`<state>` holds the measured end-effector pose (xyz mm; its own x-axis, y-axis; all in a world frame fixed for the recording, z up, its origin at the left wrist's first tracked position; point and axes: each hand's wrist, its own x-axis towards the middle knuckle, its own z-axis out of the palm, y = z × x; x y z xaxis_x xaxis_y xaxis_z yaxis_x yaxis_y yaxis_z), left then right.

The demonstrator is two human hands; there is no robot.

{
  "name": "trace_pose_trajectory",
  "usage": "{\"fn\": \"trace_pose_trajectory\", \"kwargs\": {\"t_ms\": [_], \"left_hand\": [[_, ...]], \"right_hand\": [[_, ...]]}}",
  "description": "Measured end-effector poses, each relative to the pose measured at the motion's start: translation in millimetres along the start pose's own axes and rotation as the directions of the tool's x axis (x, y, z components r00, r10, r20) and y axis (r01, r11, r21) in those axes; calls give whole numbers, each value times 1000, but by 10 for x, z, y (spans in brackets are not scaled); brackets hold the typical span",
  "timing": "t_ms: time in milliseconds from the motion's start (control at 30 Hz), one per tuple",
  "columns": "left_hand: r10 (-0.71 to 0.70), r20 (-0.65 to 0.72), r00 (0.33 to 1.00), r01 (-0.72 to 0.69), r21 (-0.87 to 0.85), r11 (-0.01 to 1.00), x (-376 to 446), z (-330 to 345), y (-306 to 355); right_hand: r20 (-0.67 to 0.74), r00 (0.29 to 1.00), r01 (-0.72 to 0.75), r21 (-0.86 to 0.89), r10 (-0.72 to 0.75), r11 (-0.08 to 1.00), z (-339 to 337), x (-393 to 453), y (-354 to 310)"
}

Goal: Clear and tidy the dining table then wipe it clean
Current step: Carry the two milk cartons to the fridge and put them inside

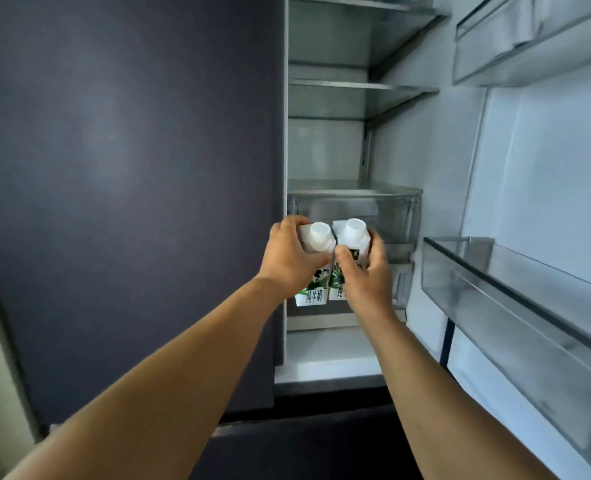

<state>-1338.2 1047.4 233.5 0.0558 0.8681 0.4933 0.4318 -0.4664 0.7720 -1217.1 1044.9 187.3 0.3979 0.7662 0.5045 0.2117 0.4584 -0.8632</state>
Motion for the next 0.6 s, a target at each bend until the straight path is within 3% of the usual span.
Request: {"fn": "trace_pose_trajectory", "kwargs": {"t_ms": [333, 433, 600], "left_hand": [[100, -149, 984, -107, -38, 994, 1767, 665, 247], [77, -191, 979, -99, -109, 989, 2215, 762, 306], [108, -246, 963, -130, -76, 989, 2800, 901, 316]], "right_hand": [[-86, 991, 105, 75, -99, 992, 190, 2042, 269], [-72, 993, 105, 148, -96, 983, 270, 2536, 269], [-66, 994, 102, 171, -92, 980, 382, 3155, 340]]}}
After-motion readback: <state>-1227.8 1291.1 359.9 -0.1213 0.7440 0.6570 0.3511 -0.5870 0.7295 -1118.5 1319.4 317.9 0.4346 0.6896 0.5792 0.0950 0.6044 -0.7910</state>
